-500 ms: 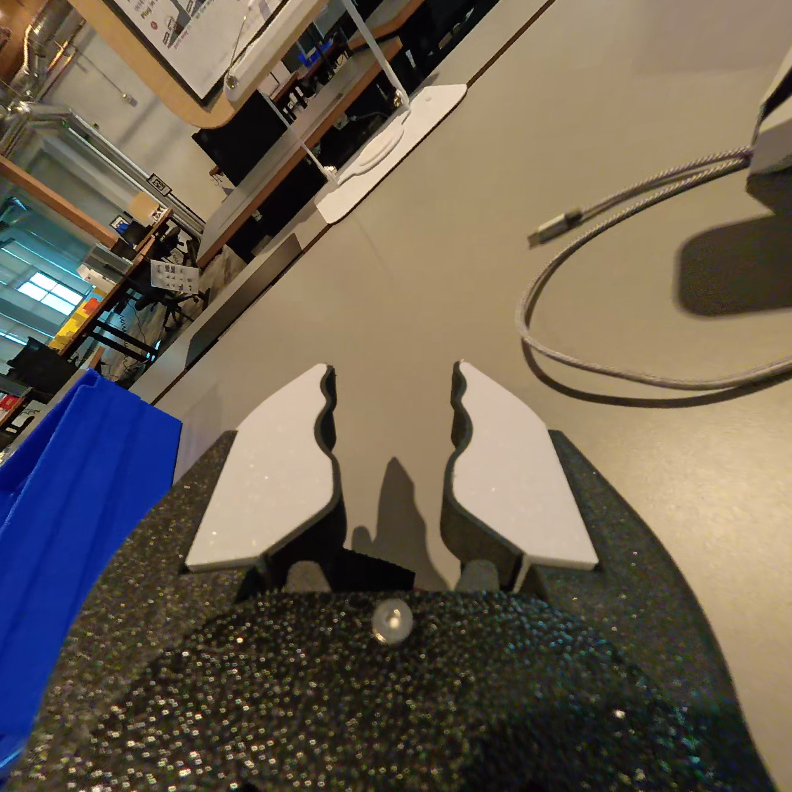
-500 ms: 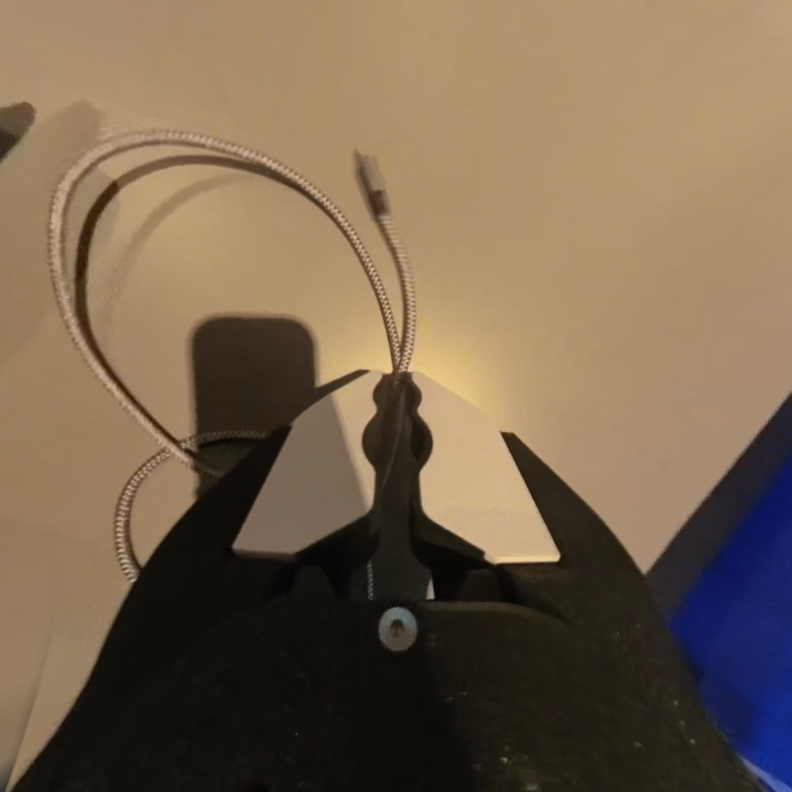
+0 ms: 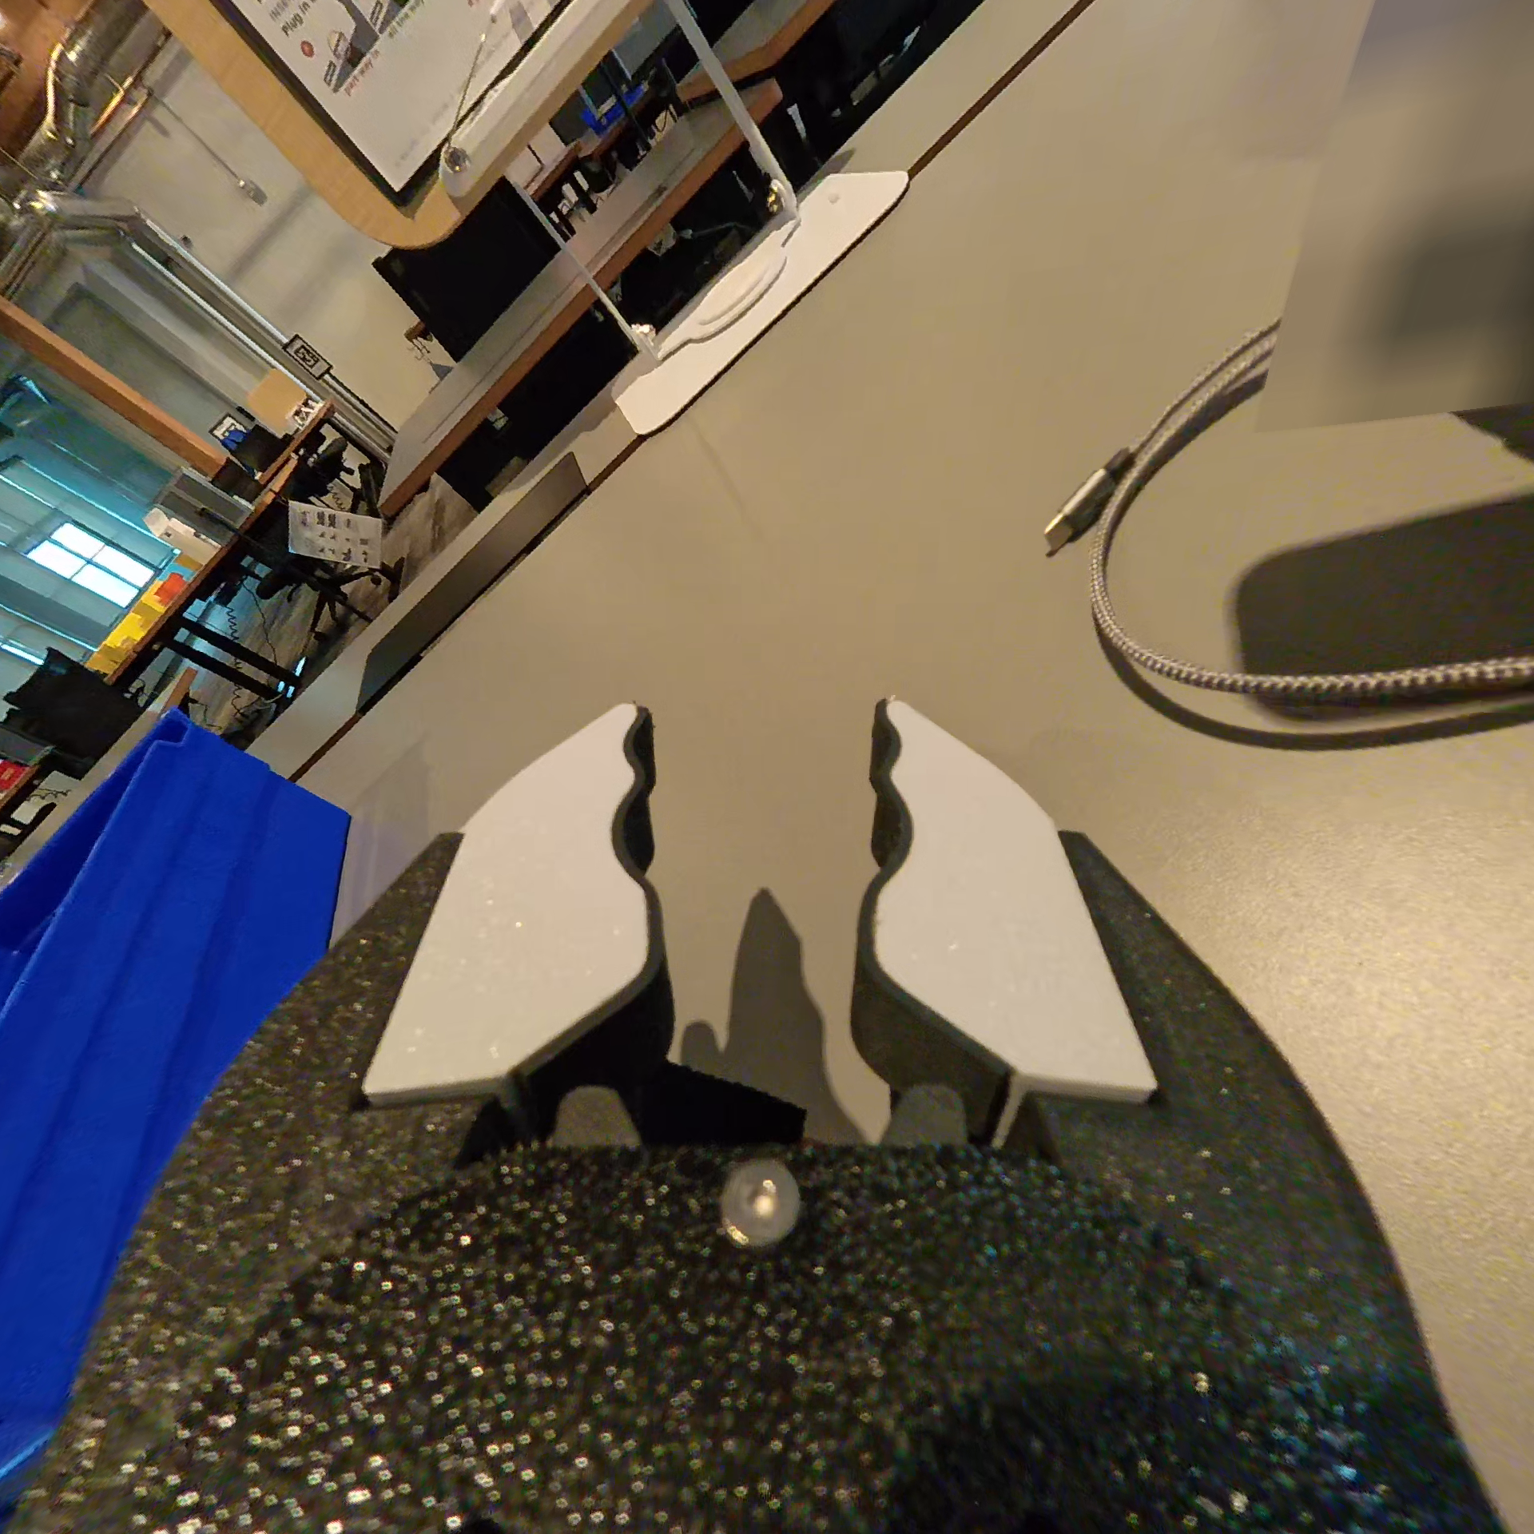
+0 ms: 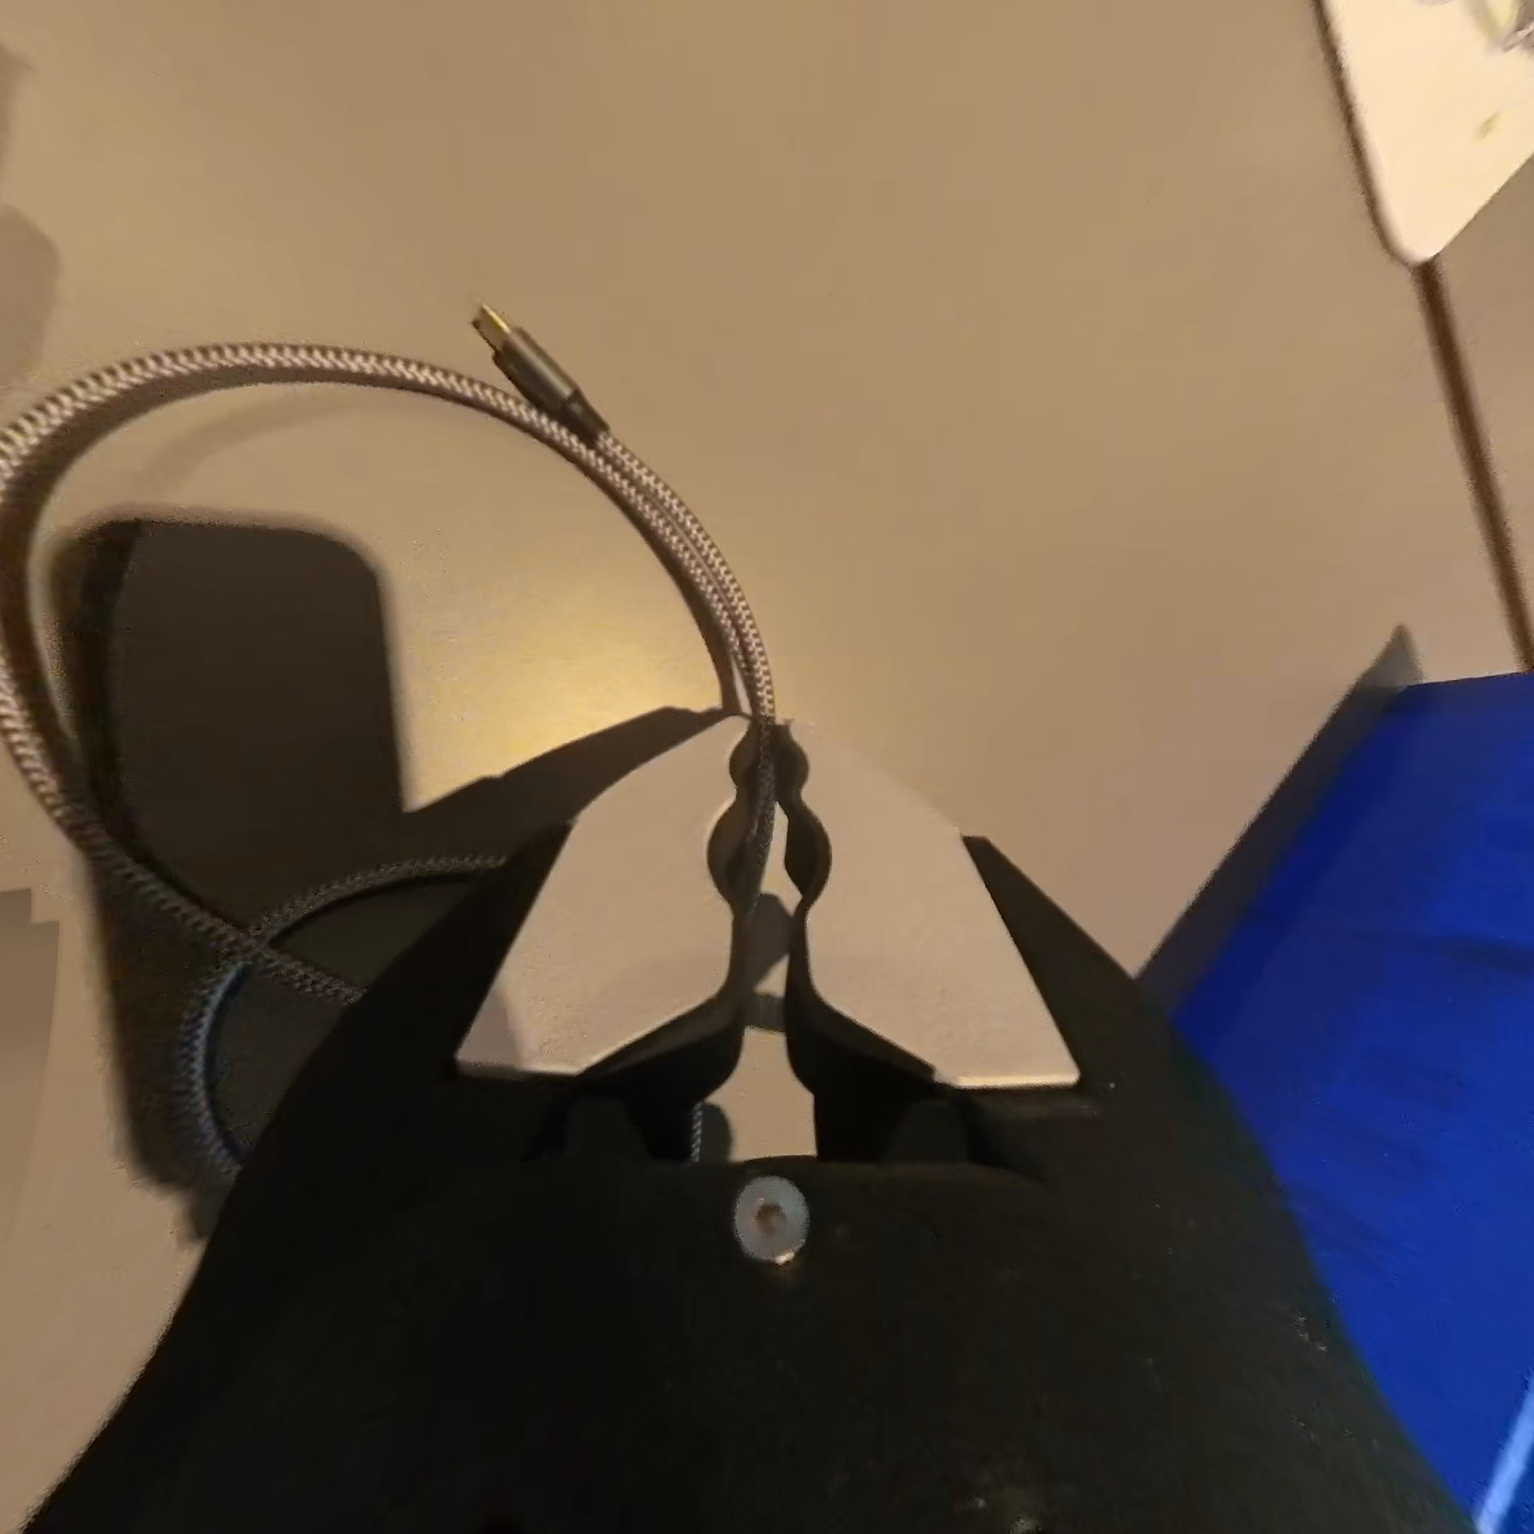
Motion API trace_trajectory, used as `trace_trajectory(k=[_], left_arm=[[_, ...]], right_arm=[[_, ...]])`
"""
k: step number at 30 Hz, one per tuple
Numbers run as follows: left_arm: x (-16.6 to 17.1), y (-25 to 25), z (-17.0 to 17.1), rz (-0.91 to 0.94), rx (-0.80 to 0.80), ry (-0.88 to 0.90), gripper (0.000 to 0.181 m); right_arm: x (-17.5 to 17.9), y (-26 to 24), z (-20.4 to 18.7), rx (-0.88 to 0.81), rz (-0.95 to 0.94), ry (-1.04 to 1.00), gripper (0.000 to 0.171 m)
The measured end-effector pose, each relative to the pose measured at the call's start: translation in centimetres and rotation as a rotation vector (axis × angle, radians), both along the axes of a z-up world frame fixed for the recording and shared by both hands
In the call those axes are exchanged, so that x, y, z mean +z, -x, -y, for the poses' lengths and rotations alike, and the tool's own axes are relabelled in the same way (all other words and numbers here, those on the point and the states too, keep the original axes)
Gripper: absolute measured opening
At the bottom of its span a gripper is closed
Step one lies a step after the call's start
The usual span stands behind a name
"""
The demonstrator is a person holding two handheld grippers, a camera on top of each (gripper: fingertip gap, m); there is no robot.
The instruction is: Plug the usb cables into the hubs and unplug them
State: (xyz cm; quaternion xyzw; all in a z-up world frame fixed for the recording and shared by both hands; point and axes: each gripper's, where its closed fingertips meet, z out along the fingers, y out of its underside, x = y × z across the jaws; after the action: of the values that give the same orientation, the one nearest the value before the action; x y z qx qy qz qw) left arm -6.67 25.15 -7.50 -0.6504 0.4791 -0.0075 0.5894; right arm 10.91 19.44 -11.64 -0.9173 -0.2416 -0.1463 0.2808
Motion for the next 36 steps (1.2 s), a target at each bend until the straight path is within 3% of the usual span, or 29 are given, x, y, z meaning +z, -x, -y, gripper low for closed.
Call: trace_trajectory(k=[17,20,30,33,36], left_arm=[[0.0,0.1,0.1,-0.003,0.003,-0.011,0.049],[0.0,0.2,0.0,-0.007,0.005,-0.011,0.049],[-0.1,0.2,0.0,-0.011,0.009,-0.008,0.048],[0.0,0.2,0.0,-0.008,0.007,-0.009,0.048],[-0.1,0.2,0.0,-0.009,0.006,-0.007,0.048]], right_arm=[[13.4,-0.6,-0.6,0.116,0.405,-0.381,0.004],[17.9,-1.4,-0.5,0.119,0.51,-0.483,0.003],[38.4,-6.6,2.4,-0.007,0.711,-0.788,0.003],[39.4,-9.7,2.9,-0.069,0.659,-0.73,0.003],[34.8,-9.9,2.7,-0.011,0.418,-0.664,0.003]])
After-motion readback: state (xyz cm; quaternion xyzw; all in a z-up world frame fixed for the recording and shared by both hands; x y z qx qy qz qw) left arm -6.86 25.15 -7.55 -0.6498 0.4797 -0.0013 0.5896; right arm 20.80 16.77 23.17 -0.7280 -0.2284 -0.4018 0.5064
